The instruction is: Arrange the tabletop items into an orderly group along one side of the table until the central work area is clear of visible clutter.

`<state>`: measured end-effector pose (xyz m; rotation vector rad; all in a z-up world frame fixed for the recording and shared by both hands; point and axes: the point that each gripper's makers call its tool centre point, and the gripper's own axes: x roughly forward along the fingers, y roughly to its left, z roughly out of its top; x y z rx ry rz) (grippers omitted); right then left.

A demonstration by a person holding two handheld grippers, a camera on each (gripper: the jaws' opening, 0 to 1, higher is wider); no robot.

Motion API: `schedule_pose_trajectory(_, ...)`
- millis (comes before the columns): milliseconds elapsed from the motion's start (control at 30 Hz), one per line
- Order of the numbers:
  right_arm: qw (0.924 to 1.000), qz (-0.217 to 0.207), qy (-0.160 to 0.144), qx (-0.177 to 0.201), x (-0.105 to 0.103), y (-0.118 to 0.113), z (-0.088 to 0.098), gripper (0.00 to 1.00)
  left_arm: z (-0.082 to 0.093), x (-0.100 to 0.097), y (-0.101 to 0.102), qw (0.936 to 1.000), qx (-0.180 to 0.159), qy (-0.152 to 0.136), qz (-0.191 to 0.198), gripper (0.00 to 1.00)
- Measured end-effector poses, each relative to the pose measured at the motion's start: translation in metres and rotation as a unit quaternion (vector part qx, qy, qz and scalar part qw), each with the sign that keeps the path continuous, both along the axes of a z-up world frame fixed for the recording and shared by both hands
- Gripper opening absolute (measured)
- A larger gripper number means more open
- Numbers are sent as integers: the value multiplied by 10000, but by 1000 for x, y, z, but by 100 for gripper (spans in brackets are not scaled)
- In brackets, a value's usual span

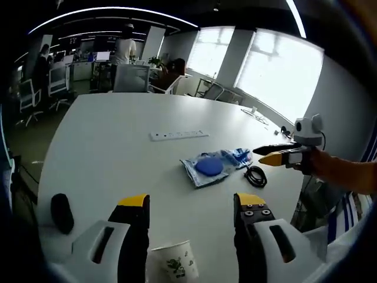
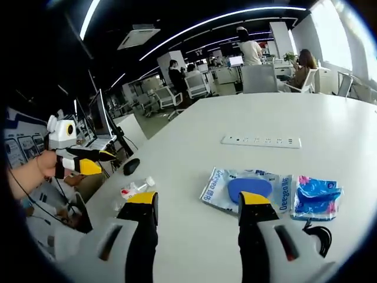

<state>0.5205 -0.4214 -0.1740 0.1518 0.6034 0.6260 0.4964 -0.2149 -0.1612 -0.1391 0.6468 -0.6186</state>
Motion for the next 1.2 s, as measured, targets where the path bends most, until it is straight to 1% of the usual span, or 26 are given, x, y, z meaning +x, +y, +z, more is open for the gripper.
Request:
schedule_pose_trajectory(233,9997,33,112,236,-17,10,5,54,9,-23,17,9999,-61,-19,99,58)
schedule_pose_trajectory(333,9990,89,220,375,-25,20,3,54,11,-32,25,9998,-87,-25,157,58)
schedule_pose_trajectory(400,9988,117,248,403,-30,26,0,54,13,-38,31,9997,-110,-28,208,58)
schedule_pose_trajectory(467,9986,162,291,417,-35,34,-3,54,12,-44,37,9995,-123,-14,273,58)
schedule_pose_trajectory(533,9981,197,332,490,-36,38,-5,54,10,-50,43,9995,-104,4,305,58)
schedule_pose_trajectory(600,9972,241,412,569,-41,47,-7,54,8,-57,47,9994,-120,35,317,58)
schedule_pose_trajectory(700,9950,281,555,787,-46,62,-8,54,3,-68,56,9993,-97,93,336,57)
schedule_pose_trajectory(867,9910,312,742,1066,-50,85,-13,54,2,-76,70,9987,-171,132,465,58)
schedule_pose_trajectory(1033,9869,390,918,1267,-51,112,-20,53,1,-83,83,9983,-198,155,532,58)
schedule_pose_trajectory(1200,9823,453,1055,1477,-46,138,-25,53,-5,-89,93,9980,-199,234,545,57)
